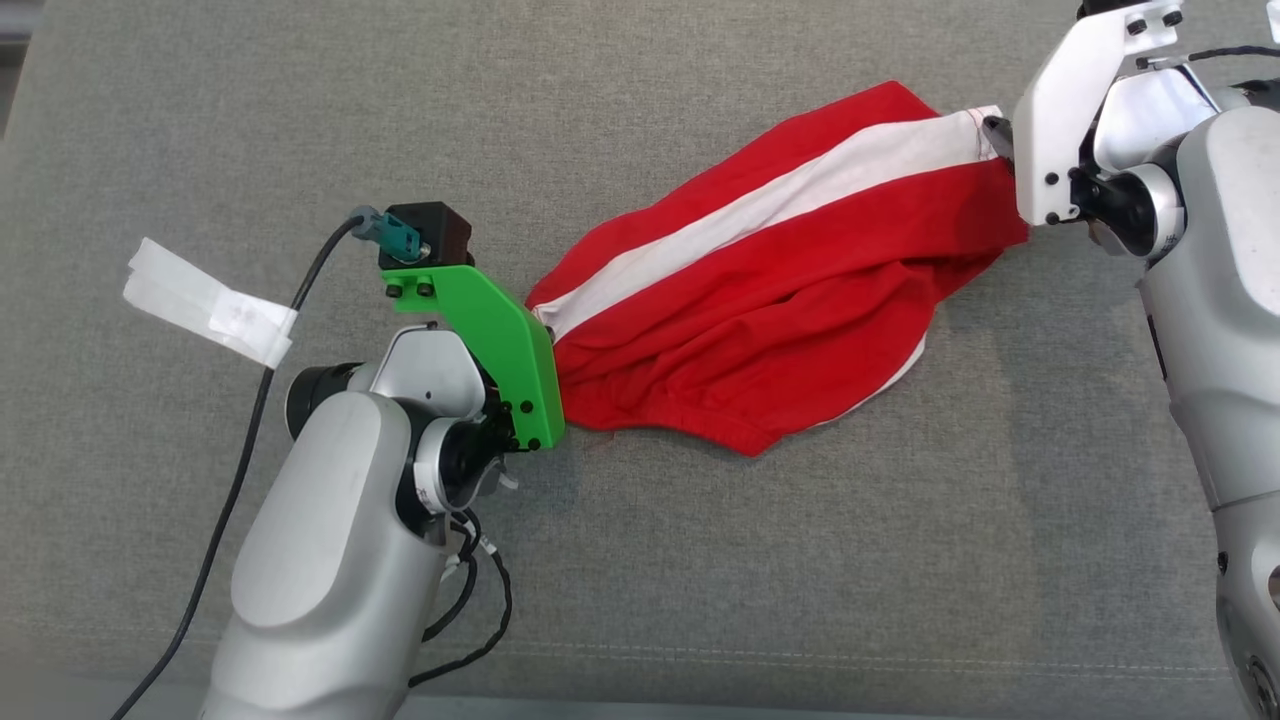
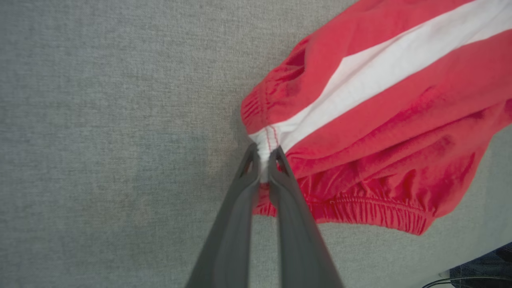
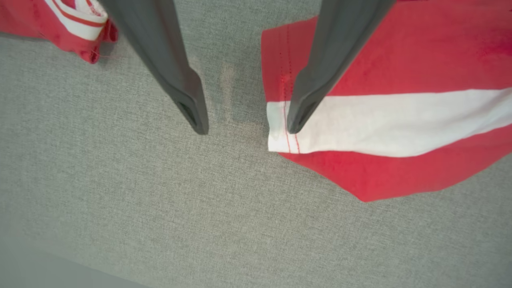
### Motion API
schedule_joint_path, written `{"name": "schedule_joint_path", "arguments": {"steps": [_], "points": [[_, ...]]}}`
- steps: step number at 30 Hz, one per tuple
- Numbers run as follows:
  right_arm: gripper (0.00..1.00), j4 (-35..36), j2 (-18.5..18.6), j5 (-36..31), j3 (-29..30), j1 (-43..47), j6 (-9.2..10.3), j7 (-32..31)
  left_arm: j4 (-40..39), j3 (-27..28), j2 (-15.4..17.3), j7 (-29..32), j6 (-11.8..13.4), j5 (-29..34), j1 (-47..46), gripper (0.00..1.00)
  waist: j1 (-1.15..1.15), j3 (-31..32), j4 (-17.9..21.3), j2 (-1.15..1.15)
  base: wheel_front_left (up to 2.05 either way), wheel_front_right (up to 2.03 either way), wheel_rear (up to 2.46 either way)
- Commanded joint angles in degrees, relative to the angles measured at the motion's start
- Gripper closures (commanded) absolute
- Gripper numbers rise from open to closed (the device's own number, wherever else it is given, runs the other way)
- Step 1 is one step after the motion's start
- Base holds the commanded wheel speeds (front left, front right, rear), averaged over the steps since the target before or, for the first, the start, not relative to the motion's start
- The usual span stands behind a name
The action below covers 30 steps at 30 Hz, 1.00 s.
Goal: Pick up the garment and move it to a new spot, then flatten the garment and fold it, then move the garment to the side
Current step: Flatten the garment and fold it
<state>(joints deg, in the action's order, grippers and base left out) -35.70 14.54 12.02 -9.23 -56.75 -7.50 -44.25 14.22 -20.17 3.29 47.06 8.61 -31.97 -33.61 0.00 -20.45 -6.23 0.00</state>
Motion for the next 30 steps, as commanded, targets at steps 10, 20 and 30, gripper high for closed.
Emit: {"name": "schedule_joint_path", "arguments": {"steps": [10,20,30], "points": [[0.00,-8.36,-1.42,0.29,-0.28,-2.99,0.02,2.04,0.72,-2.94,-0.21,-1.79,0.08,-1.93,-2.29,1.00,0.00,-2.21,-2.32,0.00,0.00,0.00,0.00],[0.62,-11.18,-2.63,4.16,-0.19,-2.38,0.02,0.67,2.03,-3.72,-0.23,-2.99,0.58,-2.80,-2.72,1.00,0.00,-1.67,-2.11,0.00,0.00,0.00,0.00],[1.00,-6.78,-0.52,7.13,-3.21,-1.11,0.02,0.95,2.19,-3.06,0.17,-3.77,1.03,-3.31,-2.42,1.00,0.00,-1.12,-1.07,0.00,0.00,0.00,0.00]]}}
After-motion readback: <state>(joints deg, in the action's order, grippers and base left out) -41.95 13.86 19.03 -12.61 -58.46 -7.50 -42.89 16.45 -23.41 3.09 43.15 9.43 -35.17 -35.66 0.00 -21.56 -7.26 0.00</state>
